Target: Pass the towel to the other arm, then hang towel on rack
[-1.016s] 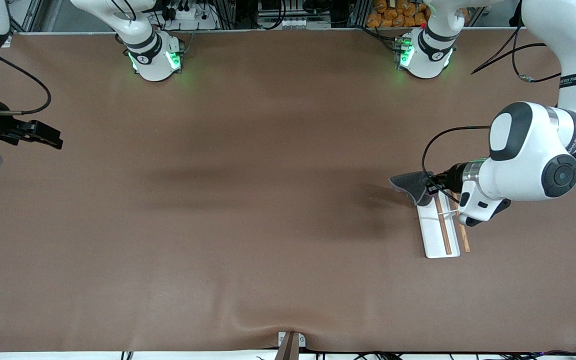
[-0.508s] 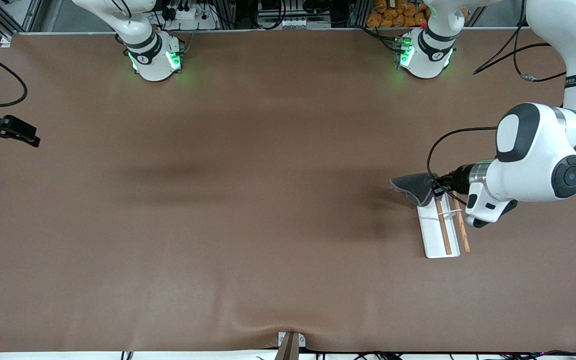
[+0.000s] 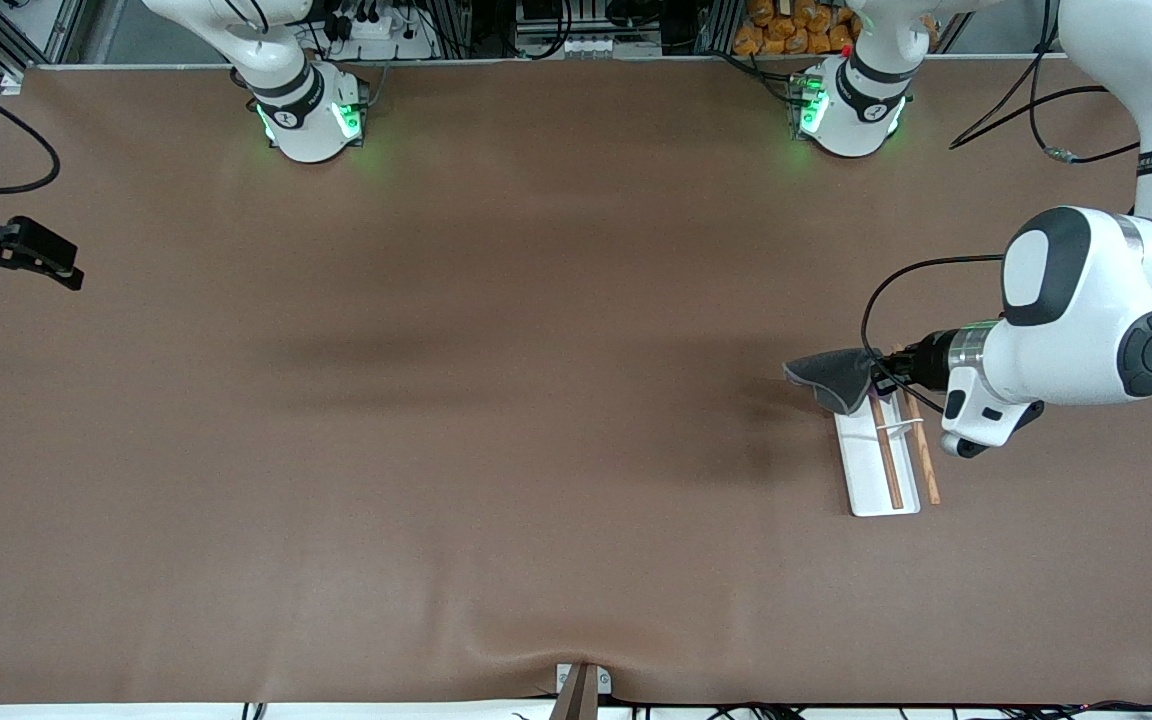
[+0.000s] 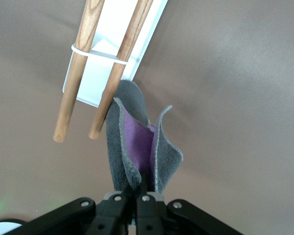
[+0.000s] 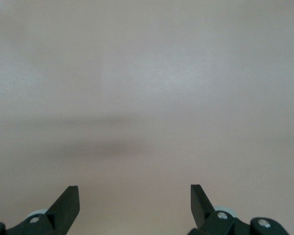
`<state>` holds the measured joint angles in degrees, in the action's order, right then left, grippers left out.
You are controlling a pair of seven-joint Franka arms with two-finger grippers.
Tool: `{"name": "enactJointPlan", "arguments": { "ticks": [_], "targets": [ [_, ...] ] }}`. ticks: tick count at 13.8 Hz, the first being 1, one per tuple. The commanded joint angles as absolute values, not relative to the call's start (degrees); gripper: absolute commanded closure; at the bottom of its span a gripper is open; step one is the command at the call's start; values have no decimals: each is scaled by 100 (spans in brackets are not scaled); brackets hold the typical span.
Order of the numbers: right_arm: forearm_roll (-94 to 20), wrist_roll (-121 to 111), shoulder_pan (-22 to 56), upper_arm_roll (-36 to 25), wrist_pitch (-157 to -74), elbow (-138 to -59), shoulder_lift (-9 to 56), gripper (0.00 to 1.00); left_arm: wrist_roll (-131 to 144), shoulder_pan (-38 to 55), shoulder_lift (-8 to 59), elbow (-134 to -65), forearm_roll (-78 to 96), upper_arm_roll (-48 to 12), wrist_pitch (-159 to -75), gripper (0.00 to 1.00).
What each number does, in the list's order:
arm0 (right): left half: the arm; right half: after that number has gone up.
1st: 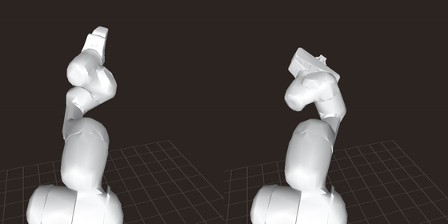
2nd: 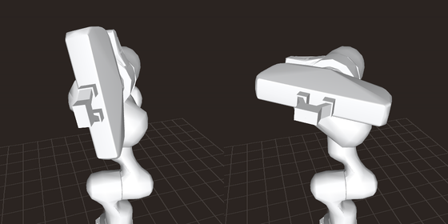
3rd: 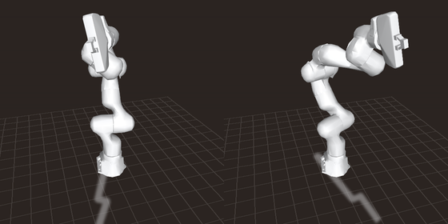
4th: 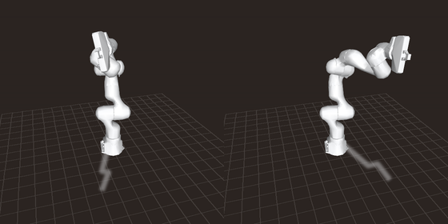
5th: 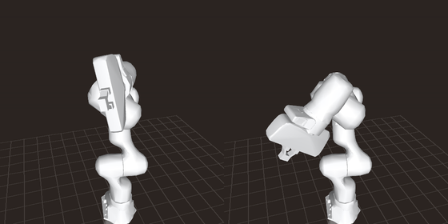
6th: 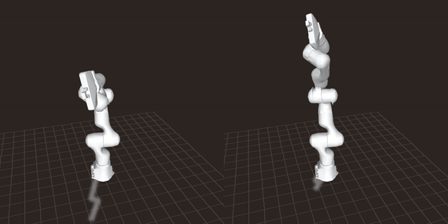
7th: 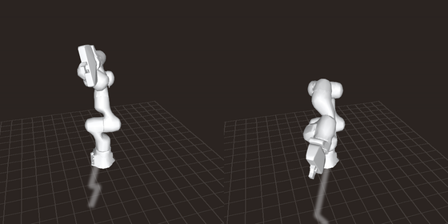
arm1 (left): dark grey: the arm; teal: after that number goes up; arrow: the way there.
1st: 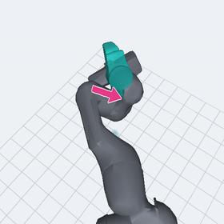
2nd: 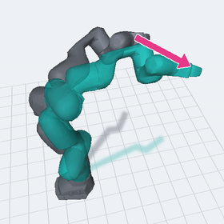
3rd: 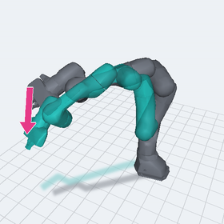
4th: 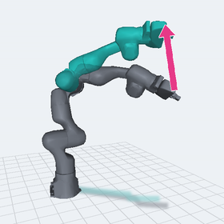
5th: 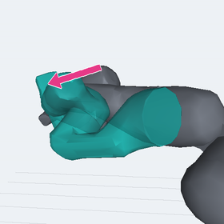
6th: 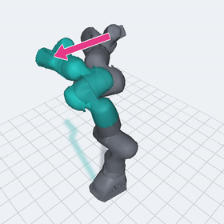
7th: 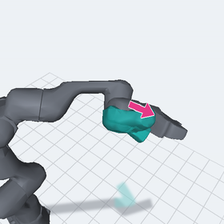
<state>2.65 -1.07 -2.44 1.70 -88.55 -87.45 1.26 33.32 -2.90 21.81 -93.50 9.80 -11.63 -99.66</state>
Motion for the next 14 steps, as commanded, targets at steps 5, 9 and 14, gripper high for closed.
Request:
{"name": "enactJointPlan", "arguments": {
  "ticks": [5,9,14],
  "targets": [
    [343,246,70,149,-8560,-8385,246,0,2805,-852,2196,-9220,914,-1213,-10002,100],
    [360,299,53,141,-8569,-8385,264,0,2619,-993,2364,-9158,932,-1213,-10150,100],
    [387,307,70,158,-8552,-8297,255,0,2233,-1405,2496,-9150,1202,-1213,-10318,100]
  ]
}}
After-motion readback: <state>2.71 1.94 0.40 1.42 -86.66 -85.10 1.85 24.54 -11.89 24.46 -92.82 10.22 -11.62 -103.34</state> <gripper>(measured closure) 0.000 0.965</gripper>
